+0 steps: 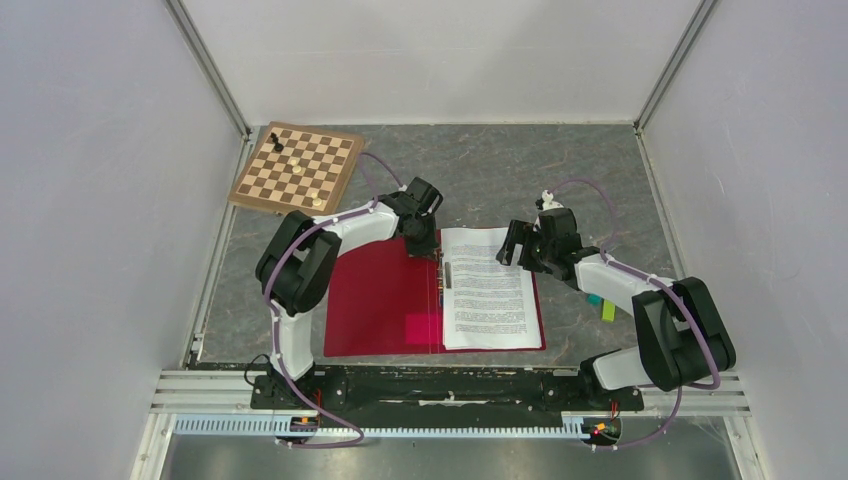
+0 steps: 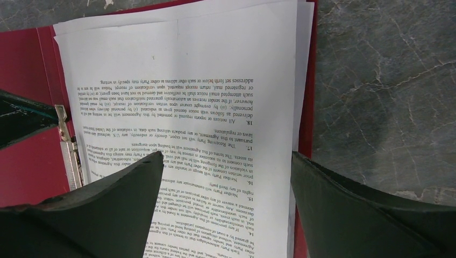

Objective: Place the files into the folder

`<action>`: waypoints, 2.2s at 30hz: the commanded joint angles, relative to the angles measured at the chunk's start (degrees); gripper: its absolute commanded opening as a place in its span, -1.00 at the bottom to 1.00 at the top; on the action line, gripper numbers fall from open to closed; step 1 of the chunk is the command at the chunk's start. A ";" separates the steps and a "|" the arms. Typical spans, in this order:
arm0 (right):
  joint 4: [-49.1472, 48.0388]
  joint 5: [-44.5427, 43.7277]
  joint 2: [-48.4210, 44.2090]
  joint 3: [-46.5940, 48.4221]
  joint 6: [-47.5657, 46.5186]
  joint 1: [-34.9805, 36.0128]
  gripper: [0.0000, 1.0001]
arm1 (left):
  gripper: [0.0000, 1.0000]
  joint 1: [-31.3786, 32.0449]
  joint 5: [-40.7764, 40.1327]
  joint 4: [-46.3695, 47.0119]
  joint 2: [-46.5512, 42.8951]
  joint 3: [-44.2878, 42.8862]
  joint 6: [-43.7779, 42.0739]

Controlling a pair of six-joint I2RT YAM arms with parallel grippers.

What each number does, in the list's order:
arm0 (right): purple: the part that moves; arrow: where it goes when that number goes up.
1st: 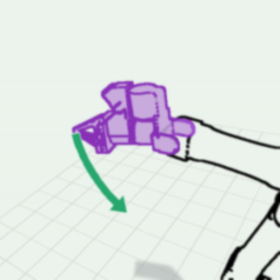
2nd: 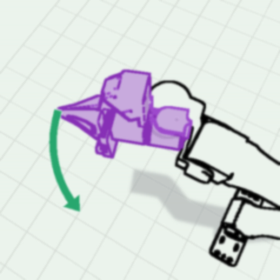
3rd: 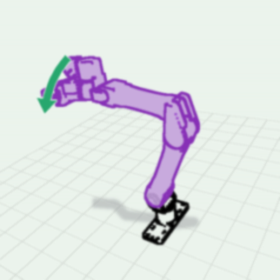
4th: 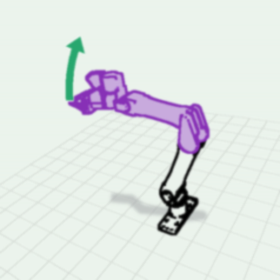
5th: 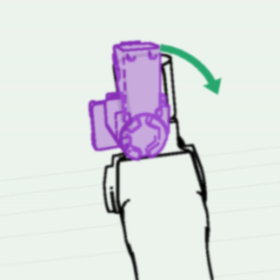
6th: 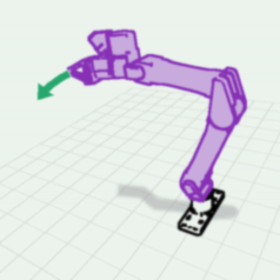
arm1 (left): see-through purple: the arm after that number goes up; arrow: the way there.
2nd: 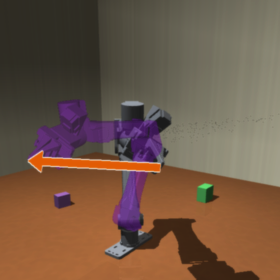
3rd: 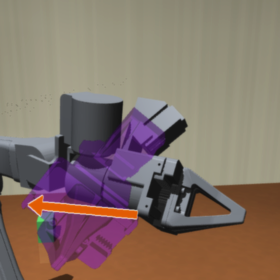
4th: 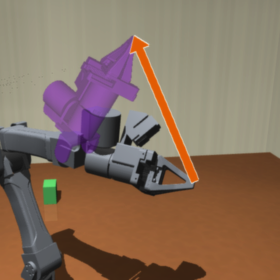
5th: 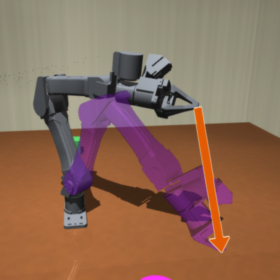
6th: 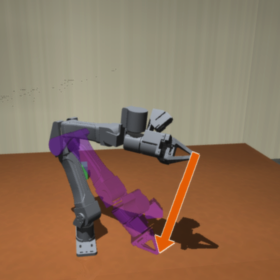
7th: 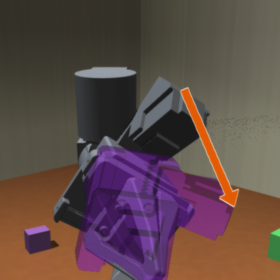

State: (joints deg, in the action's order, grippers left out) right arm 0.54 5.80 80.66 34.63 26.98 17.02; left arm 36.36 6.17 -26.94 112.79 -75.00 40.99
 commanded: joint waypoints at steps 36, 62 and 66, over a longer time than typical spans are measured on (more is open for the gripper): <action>13.82 -7.91 -6.30 10.90 -5.61 17.38 0.46 | -0.79 -7.90 -7.92 -4.27 -33.17 18.43 2.46; 9.55 -18.98 15.35 22.63 3.15 32.40 -0.22 | -0.83 -14.90 0.48 -3.44 -40.94 27.19 -4.94; 9.57 -18.61 16.19 23.09 3.39 32.49 -0.34 | -0.83 -15.39 0.93 -2.87 -40.31 27.18 -5.23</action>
State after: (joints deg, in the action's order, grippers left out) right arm 12.40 -11.62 96.27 55.24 29.39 49.30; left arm 21.67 5.61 -32.42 71.92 -46.81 38.35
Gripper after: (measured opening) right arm 0.354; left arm 0.088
